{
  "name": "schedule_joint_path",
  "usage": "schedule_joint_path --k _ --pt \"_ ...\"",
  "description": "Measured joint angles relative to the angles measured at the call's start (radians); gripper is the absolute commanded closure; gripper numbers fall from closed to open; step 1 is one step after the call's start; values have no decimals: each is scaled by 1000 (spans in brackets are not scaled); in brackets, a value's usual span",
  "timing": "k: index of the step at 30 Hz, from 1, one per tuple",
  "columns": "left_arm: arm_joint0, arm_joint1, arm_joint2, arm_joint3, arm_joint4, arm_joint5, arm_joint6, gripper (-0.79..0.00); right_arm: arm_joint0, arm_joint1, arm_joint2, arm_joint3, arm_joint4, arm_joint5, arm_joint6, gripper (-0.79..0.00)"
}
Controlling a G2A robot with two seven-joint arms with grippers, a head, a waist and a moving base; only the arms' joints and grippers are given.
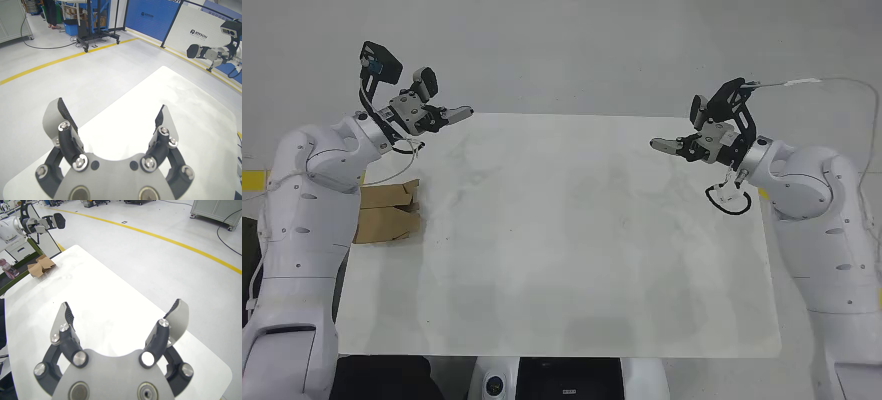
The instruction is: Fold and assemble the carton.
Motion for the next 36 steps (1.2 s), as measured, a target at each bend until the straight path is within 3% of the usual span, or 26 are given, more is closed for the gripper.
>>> schedule_joint_path --k 22,27,32,36 --pt "13 1 -2 -6 -22 30 -13 -785 0 0 0 0 0 0 0 -785" --pt "-5 10 -36 23 -181 111 -153 -785 0 0 0 0 0 0 0 -785" --pt "-29 25 -98 57 -537 261 -430 -785 0 0 0 0 0 0 0 -785" --pt "-23 41 -155 77 -689 338 -552 -785 0 0 0 0 0 0 0 -785"
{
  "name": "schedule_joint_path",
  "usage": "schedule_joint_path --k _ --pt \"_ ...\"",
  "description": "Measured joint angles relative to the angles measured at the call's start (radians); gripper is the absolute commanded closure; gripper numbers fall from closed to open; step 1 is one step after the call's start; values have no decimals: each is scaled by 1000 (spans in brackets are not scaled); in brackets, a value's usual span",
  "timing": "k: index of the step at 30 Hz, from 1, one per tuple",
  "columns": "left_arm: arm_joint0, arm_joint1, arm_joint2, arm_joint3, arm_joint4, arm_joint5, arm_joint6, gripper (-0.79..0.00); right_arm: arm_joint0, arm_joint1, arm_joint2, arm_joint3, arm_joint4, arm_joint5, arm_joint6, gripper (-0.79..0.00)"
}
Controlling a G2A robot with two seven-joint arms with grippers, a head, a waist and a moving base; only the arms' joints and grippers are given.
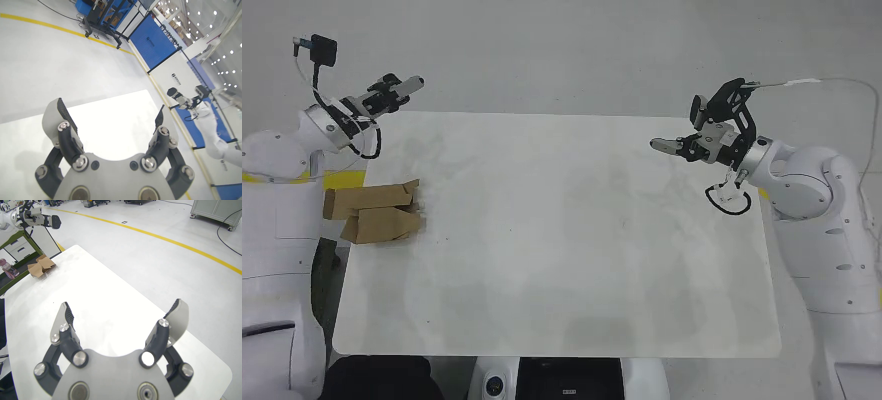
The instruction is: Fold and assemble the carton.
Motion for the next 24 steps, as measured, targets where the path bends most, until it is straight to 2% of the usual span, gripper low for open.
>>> schedule_joint_path --k 4,8,18,24 --pt "5 14 -46 29 -83 35 -62 -785 0 0 0 0 0 0 0 -785" --pt "7 32 -85 67 -69 66 -91 -785 0 0 0 0 0 0 0 -785" --pt "32 79 -181 171 28 100 -60 -785 0 0 0 0 0 0 0 -785" --pt "60 110 -231 224 142 117 15 -785 0 0 0 0 0 0 0 -785"
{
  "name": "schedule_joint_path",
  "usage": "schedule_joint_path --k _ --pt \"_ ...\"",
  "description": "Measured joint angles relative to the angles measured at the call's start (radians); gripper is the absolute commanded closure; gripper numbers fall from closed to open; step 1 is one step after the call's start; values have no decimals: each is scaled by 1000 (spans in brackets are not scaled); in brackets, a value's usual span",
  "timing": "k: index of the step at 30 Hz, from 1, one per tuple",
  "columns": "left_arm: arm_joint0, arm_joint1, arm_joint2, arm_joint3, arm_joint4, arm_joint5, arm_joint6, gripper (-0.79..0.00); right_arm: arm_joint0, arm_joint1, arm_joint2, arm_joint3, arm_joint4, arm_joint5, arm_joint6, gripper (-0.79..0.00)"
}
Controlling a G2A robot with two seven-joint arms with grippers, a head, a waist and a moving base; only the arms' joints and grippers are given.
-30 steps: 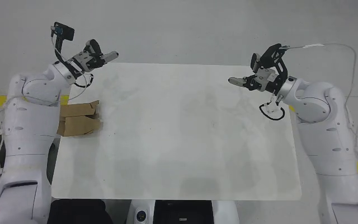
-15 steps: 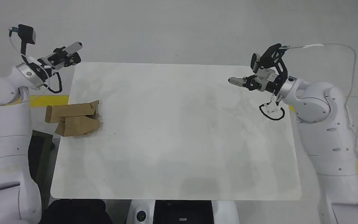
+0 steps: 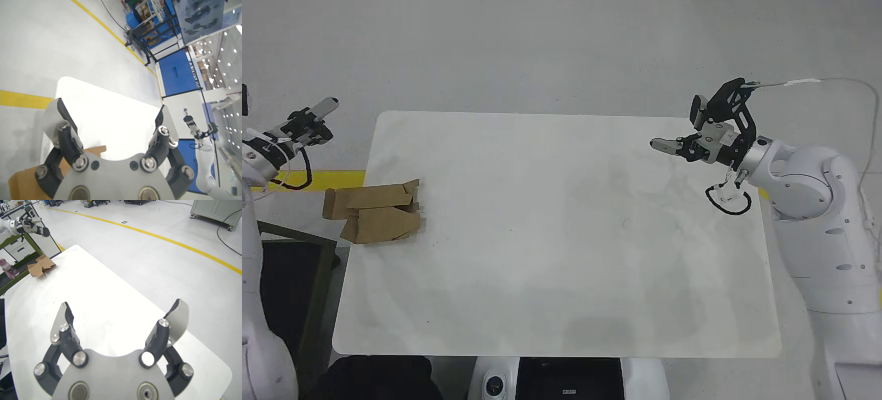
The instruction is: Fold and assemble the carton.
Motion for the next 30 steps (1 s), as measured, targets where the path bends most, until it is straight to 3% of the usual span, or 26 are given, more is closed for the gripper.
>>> schedule_joint_path --k 6,17,30 --pt "21 22 -44 71 38 48 64 -785 0 0 0 0 0 0 0 -785" --pt "75 65 -93 147 120 88 58 -785 0 0 0 0 0 0 0 -785" --pt "202 60 -79 104 21 101 37 -785 0 0 0 0 0 0 0 -785"
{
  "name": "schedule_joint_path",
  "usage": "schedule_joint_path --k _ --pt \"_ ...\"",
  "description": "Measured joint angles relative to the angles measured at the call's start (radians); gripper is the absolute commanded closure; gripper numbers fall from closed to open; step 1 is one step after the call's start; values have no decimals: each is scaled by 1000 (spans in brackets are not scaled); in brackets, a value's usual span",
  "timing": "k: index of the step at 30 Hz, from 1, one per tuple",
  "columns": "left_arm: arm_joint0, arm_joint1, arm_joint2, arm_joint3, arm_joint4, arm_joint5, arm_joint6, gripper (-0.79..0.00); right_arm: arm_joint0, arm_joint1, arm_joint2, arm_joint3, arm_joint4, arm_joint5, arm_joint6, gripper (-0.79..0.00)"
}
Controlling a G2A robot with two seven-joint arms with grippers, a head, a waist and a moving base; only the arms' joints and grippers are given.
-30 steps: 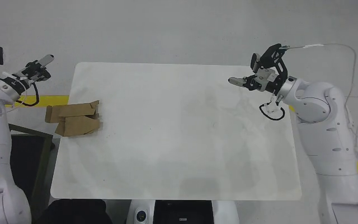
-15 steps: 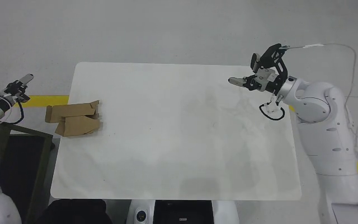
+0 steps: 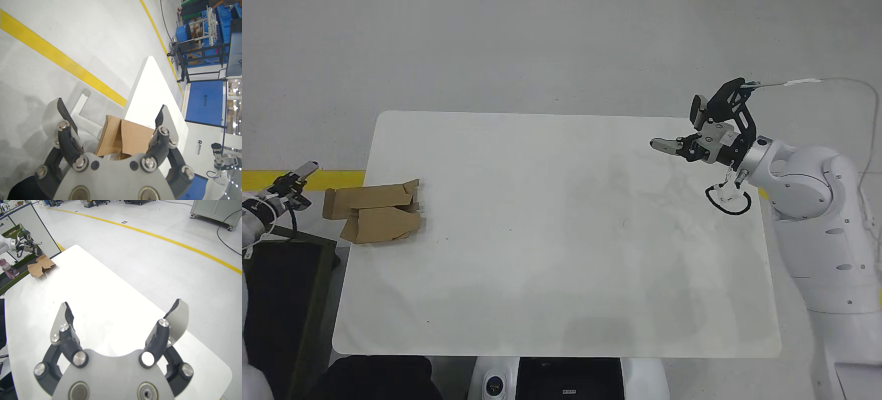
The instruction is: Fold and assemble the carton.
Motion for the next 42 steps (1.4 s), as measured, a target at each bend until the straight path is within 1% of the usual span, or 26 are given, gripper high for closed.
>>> schedule_joint_path --k 8,12,13,15,16,17,19,20,21,22,29,34,39,42 --pt "96 -9 -2 -54 -102 35 -6 -785 0 0 0 0 0 0 0 -785" --pt "131 -10 -3 -79 -132 47 -13 -785 0 0 0 0 0 0 0 -785" --pt "137 -11 -3 -82 -147 52 -20 -773 0 0 0 0 0 0 0 -785" --pt "148 -11 -3 -89 -158 63 -28 -486 0 0 0 0 0 0 0 -785" --pt "152 -11 -3 -90 -164 69 -29 -385 0 0 0 0 0 0 0 -785" --pt "158 -11 -2 -93 -170 75 -30 -326 0 0 0 0 0 0 0 -785" --pt "166 -9 0 -96 -163 80 -30 -243 0 0 0 0 0 0 0 -785" --pt "170 -9 2 -98 -159 84 -29 -163 0 0 0 0 0 0 0 -785" --pt "172 -8 2 -99 -162 86 -30 -62 0 0 0 0 0 0 0 -785" --pt "173 -8 2 -100 -167 87 -32 0 0 0 0 0 0 0 0 -785" --pt "175 -7 -3 -103 -224 85 -49 0 0 0 0 0 0 0 0 -785" --pt "164 -7 -14 -112 -286 88 -65 0 0 0 0 0 0 0 0 -785" --pt "148 -5 -26 -143 -350 77 -88 0 0 0 0 0 0 0 0 -785" --pt "137 -5 -21 -171 -379 63 -107 0 0 0 0 0 0 0 0 -785"
